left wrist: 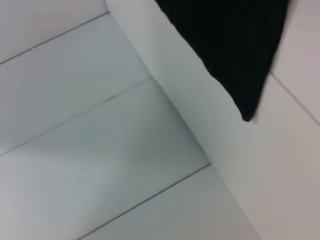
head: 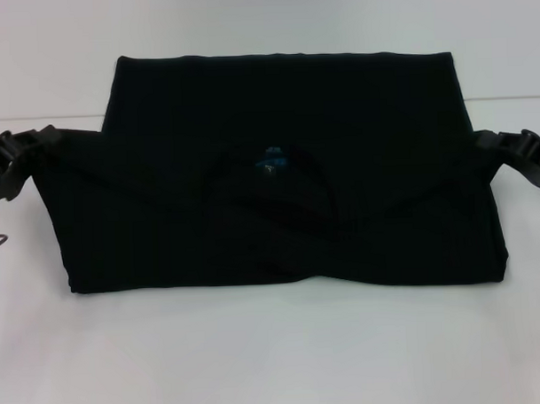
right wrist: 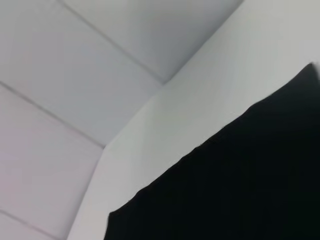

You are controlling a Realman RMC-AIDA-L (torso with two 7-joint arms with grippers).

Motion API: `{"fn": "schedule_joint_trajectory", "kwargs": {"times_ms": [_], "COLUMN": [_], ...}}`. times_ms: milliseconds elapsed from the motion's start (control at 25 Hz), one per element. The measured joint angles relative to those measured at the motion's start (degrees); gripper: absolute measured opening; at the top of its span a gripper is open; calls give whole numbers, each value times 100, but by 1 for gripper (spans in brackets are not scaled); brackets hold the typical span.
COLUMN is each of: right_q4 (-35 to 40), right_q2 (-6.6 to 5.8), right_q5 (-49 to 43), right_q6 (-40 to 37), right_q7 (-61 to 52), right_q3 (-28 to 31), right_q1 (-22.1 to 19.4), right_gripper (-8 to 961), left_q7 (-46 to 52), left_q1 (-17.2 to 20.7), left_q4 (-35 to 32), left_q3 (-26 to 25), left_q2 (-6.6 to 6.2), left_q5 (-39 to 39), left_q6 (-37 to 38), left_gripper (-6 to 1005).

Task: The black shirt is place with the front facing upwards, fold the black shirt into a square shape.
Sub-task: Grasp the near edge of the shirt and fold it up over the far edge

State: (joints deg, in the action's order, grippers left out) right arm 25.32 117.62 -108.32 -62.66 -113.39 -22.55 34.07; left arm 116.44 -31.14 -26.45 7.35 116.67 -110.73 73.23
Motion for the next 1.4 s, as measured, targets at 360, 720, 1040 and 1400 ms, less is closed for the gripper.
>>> {"fn": "schedule_joint_trajectory", "kwargs": {"times_ms": [360, 720, 1040, 1400], "right_q4": [-61, -31, -87, -99], "right_q2": [115, 109, 152, 199], "right_q5": [66, 100, 104, 100], "right_q6": [536, 1024, 1470, 1949], "right_q7": [290, 597, 902, 890], "right_q3": [-200, -206, -300, -689], "right_q1": [368, 519, 612, 673], "right_gripper": [40, 40, 40, 41], "left_q7": [-443, -795, -1018, -1021], "left_q1": [-341, -484, -602, -660], "left_q4": [8, 108, 150, 145], "left_q3": [27, 483, 495, 662], "left_q2": [100, 237, 351, 530], "left_q5": [1, -2, -26, 18], "left_q6": [-563, -1505, -1881, -2151], "left_gripper": [24, 23, 24, 49]}}
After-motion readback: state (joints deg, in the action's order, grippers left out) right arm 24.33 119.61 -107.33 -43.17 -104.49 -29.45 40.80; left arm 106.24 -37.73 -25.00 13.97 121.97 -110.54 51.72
